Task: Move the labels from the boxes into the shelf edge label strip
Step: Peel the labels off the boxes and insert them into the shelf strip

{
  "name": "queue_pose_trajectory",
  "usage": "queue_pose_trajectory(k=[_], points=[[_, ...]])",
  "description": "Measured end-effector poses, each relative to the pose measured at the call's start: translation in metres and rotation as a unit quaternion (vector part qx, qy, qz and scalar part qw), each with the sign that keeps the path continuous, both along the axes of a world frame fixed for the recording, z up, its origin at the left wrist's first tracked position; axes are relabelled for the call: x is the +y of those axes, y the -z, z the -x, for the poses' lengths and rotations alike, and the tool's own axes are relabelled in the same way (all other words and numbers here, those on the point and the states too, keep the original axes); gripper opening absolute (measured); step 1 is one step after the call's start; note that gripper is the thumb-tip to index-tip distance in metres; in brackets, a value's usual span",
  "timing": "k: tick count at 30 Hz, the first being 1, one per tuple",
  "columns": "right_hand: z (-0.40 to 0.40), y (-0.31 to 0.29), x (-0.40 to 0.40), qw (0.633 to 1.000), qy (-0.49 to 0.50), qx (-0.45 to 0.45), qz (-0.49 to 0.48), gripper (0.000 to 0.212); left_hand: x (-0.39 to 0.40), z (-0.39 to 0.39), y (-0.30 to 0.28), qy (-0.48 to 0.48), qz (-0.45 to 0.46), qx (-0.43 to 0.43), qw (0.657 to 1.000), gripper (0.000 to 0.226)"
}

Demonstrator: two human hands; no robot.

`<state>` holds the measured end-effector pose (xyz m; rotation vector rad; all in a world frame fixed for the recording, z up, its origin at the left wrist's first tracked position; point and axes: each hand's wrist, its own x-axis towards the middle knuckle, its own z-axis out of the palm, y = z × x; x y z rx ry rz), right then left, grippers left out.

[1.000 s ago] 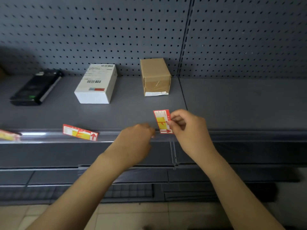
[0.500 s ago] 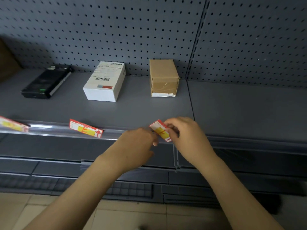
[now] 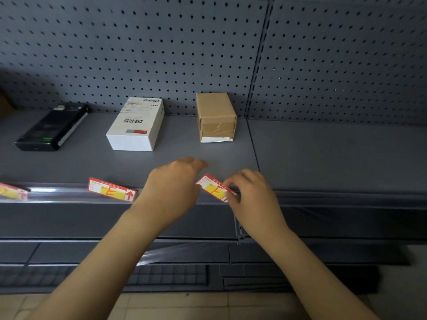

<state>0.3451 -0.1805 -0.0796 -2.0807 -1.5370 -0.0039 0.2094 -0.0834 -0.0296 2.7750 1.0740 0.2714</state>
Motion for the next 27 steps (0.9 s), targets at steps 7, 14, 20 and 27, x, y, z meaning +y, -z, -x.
queue_pose_trajectory(k=[7, 14, 20, 27], points=[[0.008, 0.007, 0.001, 0.999, 0.035, 0.012, -0.006, 0.016, 0.001, -0.008, 0.011, 0.031, -0.009, -0.037, 0.999, 0.023], [0.011, 0.006, 0.003, 0.999, -0.001, -0.034, 0.009, 0.009, 0.007, 0.002, 0.022, 0.031, 0.065, -0.056, 0.996, 0.025], [0.009, 0.006, 0.012, 0.995, -0.011, -0.097, 0.034, 0.021, 0.011, 0.005, 0.032, 0.017, 0.047, -0.028, 0.998, 0.029], [0.011, 0.003, 0.017, 0.986, -0.012, -0.137, 0.098, 0.020, 0.007, 0.005, 0.039, 0.034, 0.017, 0.050, 0.998, 0.029]])
